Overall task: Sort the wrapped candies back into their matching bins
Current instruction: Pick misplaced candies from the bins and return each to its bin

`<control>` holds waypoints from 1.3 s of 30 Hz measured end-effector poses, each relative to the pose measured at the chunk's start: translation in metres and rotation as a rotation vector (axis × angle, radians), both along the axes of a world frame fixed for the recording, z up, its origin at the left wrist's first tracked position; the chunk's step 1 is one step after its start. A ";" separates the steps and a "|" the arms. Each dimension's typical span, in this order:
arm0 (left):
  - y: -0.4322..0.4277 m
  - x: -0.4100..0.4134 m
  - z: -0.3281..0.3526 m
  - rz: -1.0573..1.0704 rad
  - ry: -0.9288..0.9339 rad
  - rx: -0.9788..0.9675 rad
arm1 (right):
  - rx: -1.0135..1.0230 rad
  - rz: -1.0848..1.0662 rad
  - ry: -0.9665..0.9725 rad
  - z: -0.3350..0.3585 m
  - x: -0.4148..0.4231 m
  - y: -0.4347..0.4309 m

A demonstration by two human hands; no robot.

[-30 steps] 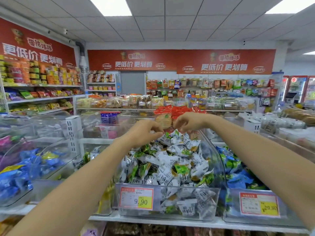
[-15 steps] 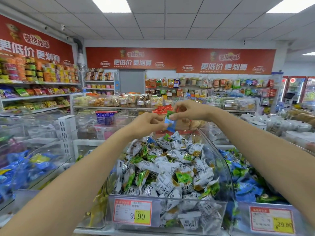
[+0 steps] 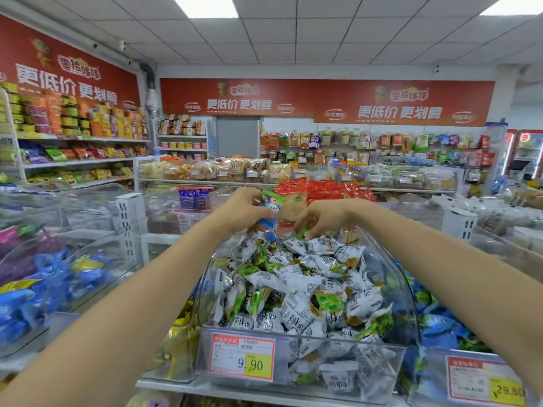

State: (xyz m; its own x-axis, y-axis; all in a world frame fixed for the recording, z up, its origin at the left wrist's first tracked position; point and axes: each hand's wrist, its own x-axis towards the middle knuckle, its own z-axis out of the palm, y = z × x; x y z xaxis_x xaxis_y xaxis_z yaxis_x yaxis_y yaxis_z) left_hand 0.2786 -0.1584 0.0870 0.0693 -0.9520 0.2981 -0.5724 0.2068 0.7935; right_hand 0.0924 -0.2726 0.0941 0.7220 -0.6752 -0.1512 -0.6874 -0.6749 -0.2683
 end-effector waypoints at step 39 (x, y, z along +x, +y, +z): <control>0.053 -0.010 -0.004 0.056 0.123 -0.252 | -0.149 0.023 -0.667 0.046 -0.033 0.066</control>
